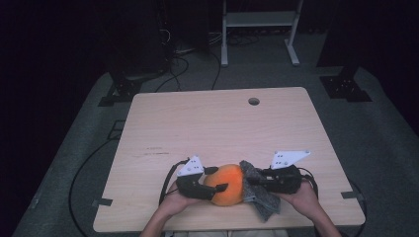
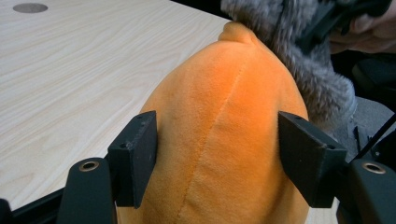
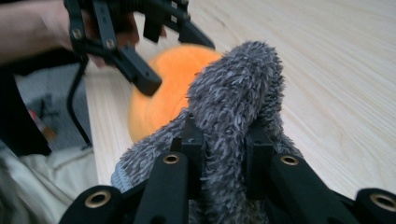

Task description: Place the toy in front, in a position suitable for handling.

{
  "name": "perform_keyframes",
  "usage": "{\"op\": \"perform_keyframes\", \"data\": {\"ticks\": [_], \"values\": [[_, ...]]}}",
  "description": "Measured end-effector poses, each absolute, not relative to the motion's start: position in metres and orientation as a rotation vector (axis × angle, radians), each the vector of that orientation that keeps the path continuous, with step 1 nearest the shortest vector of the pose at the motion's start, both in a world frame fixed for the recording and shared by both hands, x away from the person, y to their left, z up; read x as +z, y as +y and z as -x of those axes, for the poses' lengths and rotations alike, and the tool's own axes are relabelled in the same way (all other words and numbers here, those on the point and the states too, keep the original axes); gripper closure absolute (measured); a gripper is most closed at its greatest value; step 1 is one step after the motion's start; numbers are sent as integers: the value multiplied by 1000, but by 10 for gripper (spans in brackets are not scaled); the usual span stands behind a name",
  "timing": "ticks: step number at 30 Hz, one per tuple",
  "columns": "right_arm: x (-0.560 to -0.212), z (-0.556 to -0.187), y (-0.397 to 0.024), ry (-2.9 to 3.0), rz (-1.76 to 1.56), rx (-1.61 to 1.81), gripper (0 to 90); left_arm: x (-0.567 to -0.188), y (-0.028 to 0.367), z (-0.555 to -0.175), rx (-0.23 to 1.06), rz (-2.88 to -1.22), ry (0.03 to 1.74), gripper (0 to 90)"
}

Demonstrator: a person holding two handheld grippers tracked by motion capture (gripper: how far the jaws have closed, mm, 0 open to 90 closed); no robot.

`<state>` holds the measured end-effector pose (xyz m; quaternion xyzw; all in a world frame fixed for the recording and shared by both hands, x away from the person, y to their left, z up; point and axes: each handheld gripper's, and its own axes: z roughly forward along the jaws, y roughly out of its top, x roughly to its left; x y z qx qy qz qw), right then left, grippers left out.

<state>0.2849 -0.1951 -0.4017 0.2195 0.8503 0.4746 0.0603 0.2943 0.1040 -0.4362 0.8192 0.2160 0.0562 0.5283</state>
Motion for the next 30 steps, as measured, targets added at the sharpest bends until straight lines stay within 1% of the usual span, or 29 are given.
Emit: {"op": "perform_keyframes", "data": {"ticks": [6, 11, 14, 16, 18, 21, 23, 24, 25, 26, 27, 28, 29, 30], "values": [[-408, -291, -203, 2587, -745, 1387, 747, -436, 98, -291, 174, -1948, 504, 317], [-392, -282, -198, 2517, -687, 1542, 749, -436, 87, -282, 231, -1971, 446, 324], [-394, -283, -194, 2530, -677, 1455, 751, -435, 84, -280, 244, -1981, 435, 324], [-398, -286, -198, 2551, -713, 1382, 753, -435, 82, -279, 249, -1977, 436, 324], [-395, -284, -200, 2536, -716, 1306, 753, -434, 78, -278, 260, -1984, 427, 327], [-387, -279, -198, 2507, -674, 1437, 753, -434, 71, -273, 283, -2000, 389, 336], [-386, -277, -190, 2525, -635, 1412, 754, -435, 69, -272, 291, -2002, 373, 333], [-389, -277, -186, 2537, -631, 1379, 755, -435, 70, -272, 281, -2001, 365, 326], [-393, -278, -184, 2558, -630, 1365, 759, -434, 72, -273, 249, -1994, 365, 290], [-397, -279, -183, 2571, -631, 1358, 761, -432, 76, -276, 193, -1983, 365, 230], [-398, -279, -184, 2572, -630, 1352, 761, -431, 78, -277, 171, -1973, 371, 190], [-398, -278, -185, 2576, -632, 1355, 761, -431, 81, -280, 155, -1960, 390, 172], [-397, -277, -187, 2580, -632, 1349, 761, -431, 82, -282, 141, -1964, 398, 133], [-398, -277, -188, 2582, -631, 1348, 762, -433, 84, -284, 115, -1960, 402, 126]]}}
